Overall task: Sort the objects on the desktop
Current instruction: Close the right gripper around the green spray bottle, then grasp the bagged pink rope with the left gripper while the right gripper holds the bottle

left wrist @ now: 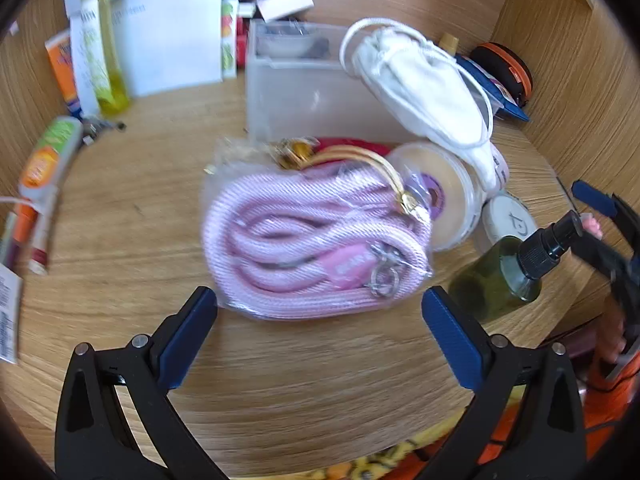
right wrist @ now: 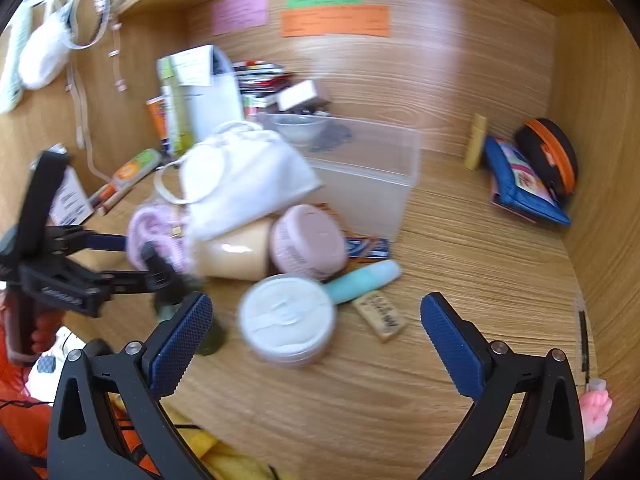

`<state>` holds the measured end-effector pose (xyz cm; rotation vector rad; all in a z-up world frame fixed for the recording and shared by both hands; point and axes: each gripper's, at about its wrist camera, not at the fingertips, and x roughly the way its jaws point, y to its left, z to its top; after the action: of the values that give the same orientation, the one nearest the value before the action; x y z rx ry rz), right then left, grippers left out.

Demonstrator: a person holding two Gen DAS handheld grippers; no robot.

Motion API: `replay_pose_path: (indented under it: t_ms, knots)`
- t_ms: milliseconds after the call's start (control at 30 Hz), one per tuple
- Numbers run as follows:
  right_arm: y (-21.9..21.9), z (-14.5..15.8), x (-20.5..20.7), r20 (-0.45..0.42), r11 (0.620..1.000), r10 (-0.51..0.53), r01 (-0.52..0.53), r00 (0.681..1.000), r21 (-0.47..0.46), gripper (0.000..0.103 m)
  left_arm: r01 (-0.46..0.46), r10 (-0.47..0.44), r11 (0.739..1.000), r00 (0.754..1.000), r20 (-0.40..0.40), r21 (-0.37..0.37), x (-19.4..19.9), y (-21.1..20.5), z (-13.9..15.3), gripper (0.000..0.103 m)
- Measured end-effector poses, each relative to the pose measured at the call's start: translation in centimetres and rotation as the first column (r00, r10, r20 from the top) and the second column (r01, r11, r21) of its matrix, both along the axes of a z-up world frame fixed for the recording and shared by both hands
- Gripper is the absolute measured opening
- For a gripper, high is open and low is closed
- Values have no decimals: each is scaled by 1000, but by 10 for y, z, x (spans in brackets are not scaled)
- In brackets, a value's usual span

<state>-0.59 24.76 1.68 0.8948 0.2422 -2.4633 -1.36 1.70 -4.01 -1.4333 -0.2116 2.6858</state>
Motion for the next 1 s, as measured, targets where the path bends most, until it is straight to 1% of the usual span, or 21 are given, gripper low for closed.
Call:
replay_pose_path:
  t_ms: [100, 167, 200, 267, 333, 367, 400, 467, 533, 600, 633, 700, 767, 833, 867, 900, 933, 967, 1000]
  knots:
    - [-10, -2, 12, -23, 999, 42, -41, 999, 13, 103, -13, 13, 1000, 1000, 2, 6, -4, 3, -2, 103]
    - [-19, -5, 17, -25, 997, 76, -75, 997, 19, 103, -15, 15, 1000, 1000, -3, 1, -12, 3, -5, 103]
    - [-22, -6, 18, -23, 996, 91, -90, 996, 19, 103, -17, 18, 1000, 1000, -8, 14, -10, 6, -5, 103]
    - [-28, -7, 20, -27, 993, 117, -116, 993, 17, 102, -16, 16, 1000, 1000, -4, -6, -10, 10, -5, 103]
    - [-37, -7, 23, -33, 989, 147, -146, 989, 30, 100, -18, 18, 1000, 1000, 0, -15, -13, 13, -6, 103]
    - [-43, -8, 24, -36, 985, 166, -165, 985, 40, 96, -16, 16, 1000, 1000, 2, -5, -17, 16, -4, 103]
    - [-45, -9, 24, -37, 984, 177, -175, 984, 45, 91, -16, 16, 1000, 1000, 2, -11, -18, 18, -5, 103]
    - [-49, -12, 22, -36, 980, 187, -184, 982, 69, 86, -25, 24, 999, 1000, -7, -22, -17, 17, -10, 103]
    - [-53, -16, 18, -6, 977, 200, -199, 980, 72, 82, -19, 19, 1000, 1000, -9, -24, -19, 16, -10, 103]
    - [-55, -20, 16, 24, 972, 223, -224, 974, 68, 75, -3, 3, 1000, 1000, -13, -30, -20, 17, -10, 103]
    - [-56, -20, 15, 26, 970, 230, -231, 973, 71, 73, 10, -11, 1000, 1000, -12, -30, -21, 16, -10, 103]
    - [-59, -22, 16, 31, 965, 246, -248, 969, 84, 66, 24, -24, 999, 1000, -4, -21, -24, 13, -9, 103]
    - [-63, -22, 13, 37, 961, 259, -262, 965, 94, 63, 27, -27, 999, 1000, 2, 19, -24, 6, -8, 103]
    - [-65, -22, 13, 38, 958, 268, -270, 963, 97, 59, 32, -33, 996, 999, 7, 89, -23, -3, -6, 103]
    - [-67, -24, 12, 46, 954, 278, -282, 959, 99, 55, 35, -36, 993, 999, 11, 113, -22, -7, -6, 103]
    - [-68, -24, 13, 48, 953, 283, -287, 958, 98, 48, 38, -40, 991, 999, 16, 129, -22, -10, -6, 103]
    - [-69, -25, 13, 50, 951, 291, -294, 956, 95, 45, 38, -41, 990, 999, 22, 139, -22, -12, -5, 103]
    - [-69, -26, 13, 56, 948, 299, -304, 952, 94, 39, 34, -38, 989, 999, 25, 142, -21, -13, -5, 103]
    - [-69, -27, 13, 56, 948, 301, -305, 952, 94, 39, 30, -34, 990, 999, 31, 135, -21, -12, -5, 103]
